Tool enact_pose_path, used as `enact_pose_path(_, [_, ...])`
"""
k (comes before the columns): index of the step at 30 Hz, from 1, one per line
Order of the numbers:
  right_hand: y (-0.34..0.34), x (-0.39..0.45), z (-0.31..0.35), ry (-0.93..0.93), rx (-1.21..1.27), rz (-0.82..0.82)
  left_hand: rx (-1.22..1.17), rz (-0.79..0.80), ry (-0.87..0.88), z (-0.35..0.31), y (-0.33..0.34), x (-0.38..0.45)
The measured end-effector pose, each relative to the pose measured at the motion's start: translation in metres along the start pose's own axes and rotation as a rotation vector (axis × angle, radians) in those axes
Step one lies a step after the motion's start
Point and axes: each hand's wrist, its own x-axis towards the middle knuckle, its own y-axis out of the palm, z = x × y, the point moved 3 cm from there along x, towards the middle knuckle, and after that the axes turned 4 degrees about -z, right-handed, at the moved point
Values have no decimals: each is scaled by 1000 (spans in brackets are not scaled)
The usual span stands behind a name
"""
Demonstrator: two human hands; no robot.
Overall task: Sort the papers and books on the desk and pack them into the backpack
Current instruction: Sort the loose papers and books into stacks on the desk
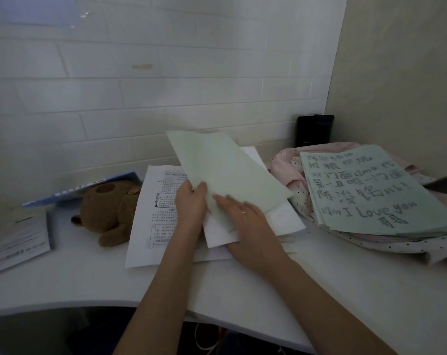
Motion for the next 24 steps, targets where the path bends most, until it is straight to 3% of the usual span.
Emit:
enact_pose_path(3, [-3, 0, -15, 209, 35, -36, 50, -39, 67, -6, 1, -11])
enact_pose_path(7, [-13, -3, -29, 373, 89, -190, 561, -198, 350, -12, -15, -9])
enact_pose_path(9, [-12, -4, -28, 366, 21, -257, 868, -254, 236, -10, -35, 8])
enact_pose_path(11, [-14, -3, -23, 353, -71, -328, 993, -206, 71, -11, -55, 19])
enact_pose_path(13, [-15, -2, -18, 312, -180, -387, 991, -186, 36, -13, -67, 22])
enact_pose_path(16, [-15, -1, -17, 154, -136, -457, 727, -252, 79, -26, -82, 23])
enact_pose_path(18, [-12, -2, -17, 95, 39, -373, 434, -185, -47, -30, -91, 32])
enact_pose_path(20, [-11, -1, -16, 81, 154, -324, 228, -5, -272, -38, -95, 36])
enact_pose_path(22, [-12, -1, -14, 160, 297, -292, 410, 218, -379, -45, -93, 29])
enact_pose_path(24, [-9, -4, -16, 236, 307, -189, 590, 316, -349, -44, -92, 26])
